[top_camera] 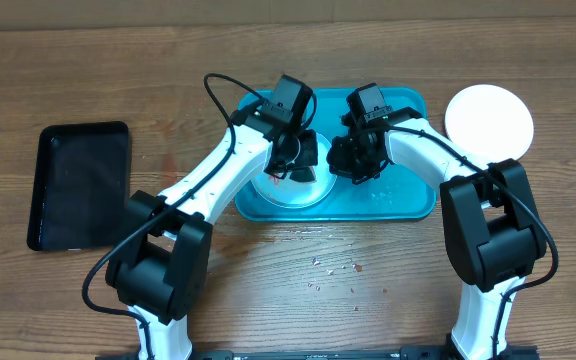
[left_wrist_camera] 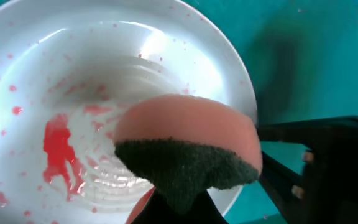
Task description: Clean dirty plates on tray and stack at the side
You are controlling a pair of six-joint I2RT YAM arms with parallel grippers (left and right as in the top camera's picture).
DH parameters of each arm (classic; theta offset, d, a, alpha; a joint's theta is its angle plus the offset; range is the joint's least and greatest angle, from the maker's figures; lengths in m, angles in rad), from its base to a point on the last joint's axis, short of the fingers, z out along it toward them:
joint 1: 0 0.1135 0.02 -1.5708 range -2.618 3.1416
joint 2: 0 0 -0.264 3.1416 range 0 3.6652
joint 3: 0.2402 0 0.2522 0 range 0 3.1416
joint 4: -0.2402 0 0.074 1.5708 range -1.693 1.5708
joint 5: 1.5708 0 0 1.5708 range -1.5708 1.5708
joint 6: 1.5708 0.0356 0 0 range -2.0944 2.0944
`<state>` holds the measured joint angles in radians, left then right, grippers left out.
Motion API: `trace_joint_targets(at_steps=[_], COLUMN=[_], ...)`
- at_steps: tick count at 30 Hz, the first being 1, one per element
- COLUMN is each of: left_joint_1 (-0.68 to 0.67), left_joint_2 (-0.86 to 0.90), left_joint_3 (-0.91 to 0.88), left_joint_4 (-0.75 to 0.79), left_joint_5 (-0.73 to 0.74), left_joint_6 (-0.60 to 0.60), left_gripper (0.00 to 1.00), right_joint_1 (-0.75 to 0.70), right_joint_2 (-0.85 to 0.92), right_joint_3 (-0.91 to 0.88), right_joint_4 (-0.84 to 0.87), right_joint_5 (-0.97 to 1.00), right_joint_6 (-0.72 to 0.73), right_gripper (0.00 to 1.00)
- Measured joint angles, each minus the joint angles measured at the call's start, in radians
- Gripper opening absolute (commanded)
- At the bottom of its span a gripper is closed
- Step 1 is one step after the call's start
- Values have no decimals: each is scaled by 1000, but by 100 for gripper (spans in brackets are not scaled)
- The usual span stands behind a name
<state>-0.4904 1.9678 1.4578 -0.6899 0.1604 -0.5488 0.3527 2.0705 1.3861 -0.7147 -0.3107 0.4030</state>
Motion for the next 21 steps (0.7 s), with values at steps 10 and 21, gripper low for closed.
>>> trace_joint_targets(at_steps=[10, 21], left_joint_1=[20, 194], left_joint_2=[65, 94], left_joint_3=[-101, -19], left_joint_4=[139, -109], left_joint_5=[-33, -84], left_joint_6=[-55, -67], left_gripper=[6, 4], right_joint_1=[0, 2], right_joint_2=[0, 0], right_joint_3=[-1, -2], right_joint_4=[3, 1], right_joint_5=[1, -13], right_joint_6=[-1, -4], right_gripper=[4, 4])
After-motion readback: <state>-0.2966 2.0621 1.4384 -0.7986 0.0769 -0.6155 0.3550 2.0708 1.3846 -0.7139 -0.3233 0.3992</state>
